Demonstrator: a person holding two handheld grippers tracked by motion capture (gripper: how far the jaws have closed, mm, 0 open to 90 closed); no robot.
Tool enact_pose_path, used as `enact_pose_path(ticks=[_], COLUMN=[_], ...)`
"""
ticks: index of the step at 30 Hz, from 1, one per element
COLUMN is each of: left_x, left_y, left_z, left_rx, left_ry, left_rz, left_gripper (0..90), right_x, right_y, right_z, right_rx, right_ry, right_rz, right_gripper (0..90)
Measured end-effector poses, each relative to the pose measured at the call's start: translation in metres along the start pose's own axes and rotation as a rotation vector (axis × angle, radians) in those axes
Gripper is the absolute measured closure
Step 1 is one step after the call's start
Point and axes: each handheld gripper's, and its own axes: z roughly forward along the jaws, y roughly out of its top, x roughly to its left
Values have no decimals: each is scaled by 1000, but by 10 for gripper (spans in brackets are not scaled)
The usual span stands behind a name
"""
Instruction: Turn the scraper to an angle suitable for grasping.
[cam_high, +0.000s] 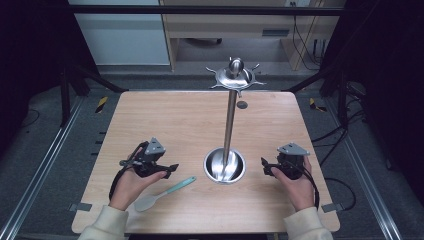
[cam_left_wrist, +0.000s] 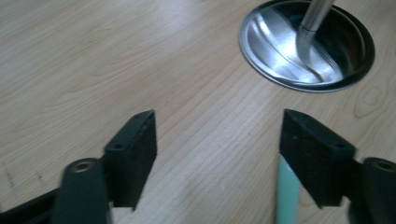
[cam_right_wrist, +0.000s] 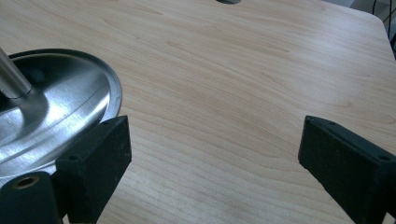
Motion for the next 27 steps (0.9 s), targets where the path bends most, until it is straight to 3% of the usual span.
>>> enact_pose_path(ticks=[1, 2, 4, 6, 9, 11, 17, 27], left_x=[-3, -9, -11, -17, -24, -25, -28, -28], left_y=[1, 1, 1, 1, 0, 0, -3, -7], left_z=[3, 9, 13, 19, 27, 31, 40, 51], left_rx=[11, 30, 47, 73, 107, 149, 176, 209], left_ry=[-24, -52, -67, -75, -90, -95, -96, -94], left_rz=[11, 33, 50, 75, 110, 151, 154, 164], left_gripper=[376, 456, 546, 581, 758, 803, 885, 900], right_x=[0, 0, 0, 1, 0, 0, 1, 1], right_y=[0, 0, 0, 0, 0, 0, 0, 0], right_z=[0, 1, 2, 2, 2, 2, 1, 2], right_rx=[1, 5, 9, 8, 9, 10, 13, 15], right_ry=[2, 2, 4, 4, 5, 7, 9, 10], right_rz=[1, 0, -6, -5, -8, -8, -2, -6], right_gripper=[103, 107, 108, 108, 109, 110, 112, 112])
